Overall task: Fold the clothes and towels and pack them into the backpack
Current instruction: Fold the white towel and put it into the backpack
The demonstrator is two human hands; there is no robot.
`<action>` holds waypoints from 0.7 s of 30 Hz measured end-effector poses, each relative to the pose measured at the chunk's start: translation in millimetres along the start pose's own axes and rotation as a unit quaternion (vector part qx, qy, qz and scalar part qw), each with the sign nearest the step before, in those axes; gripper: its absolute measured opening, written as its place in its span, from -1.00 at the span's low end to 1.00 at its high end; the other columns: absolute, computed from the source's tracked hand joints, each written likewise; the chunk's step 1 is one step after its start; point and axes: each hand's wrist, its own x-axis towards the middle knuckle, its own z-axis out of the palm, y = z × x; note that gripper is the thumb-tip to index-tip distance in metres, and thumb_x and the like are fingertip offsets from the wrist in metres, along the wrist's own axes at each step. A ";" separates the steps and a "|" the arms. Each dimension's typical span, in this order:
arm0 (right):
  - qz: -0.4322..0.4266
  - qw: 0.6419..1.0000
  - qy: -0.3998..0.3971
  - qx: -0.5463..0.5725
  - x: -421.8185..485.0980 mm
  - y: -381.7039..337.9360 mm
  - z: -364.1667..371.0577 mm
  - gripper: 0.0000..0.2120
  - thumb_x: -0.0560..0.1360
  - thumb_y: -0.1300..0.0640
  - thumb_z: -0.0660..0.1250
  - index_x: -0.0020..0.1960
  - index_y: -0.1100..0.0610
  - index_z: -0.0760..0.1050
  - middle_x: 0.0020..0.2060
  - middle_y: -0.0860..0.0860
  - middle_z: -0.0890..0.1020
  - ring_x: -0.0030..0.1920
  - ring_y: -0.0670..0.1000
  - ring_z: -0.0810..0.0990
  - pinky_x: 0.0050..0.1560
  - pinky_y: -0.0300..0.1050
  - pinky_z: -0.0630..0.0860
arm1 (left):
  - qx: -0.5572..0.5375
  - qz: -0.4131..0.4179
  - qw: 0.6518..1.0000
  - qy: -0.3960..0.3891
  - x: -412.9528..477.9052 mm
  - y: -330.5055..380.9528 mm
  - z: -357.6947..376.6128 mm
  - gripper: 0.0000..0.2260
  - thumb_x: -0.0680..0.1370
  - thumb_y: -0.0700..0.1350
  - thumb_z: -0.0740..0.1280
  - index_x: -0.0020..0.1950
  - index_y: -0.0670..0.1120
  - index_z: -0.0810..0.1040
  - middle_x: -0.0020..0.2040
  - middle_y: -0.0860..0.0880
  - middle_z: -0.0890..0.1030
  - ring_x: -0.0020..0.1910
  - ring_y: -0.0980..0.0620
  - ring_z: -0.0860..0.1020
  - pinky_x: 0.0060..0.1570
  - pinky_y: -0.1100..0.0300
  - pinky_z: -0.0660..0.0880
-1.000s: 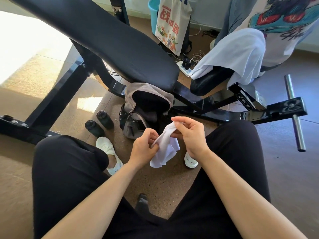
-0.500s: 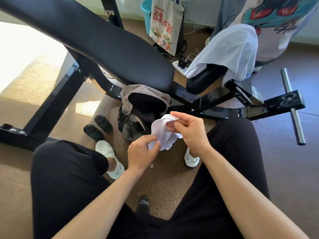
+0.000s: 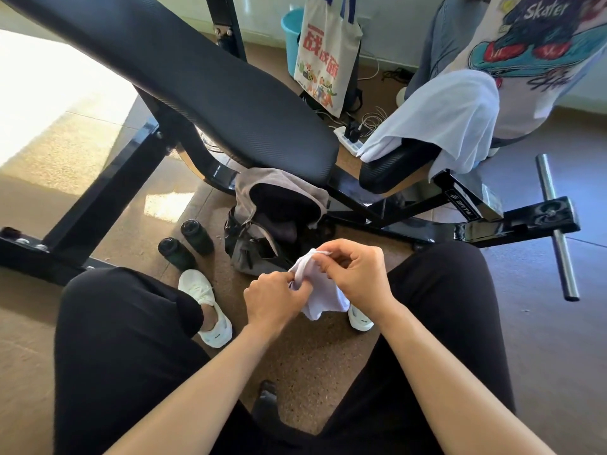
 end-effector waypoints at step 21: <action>0.107 0.981 0.159 -0.046 39.4 45.7 -37.5 -0.82 0.57 0.25 0.43 0.16 0.14 0.66 -0.13 -0.01 0.71 -0.09 -0.08 0.71 0.06 -0.04 0.67 | -0.003 0.163 0.978 -0.129 42.4 -70.9 -37.6 -0.60 0.59 0.12 0.37 -0.38 0.00 0.41 -0.33 0.04 0.50 -0.36 0.11 0.47 -0.32 0.30 0.27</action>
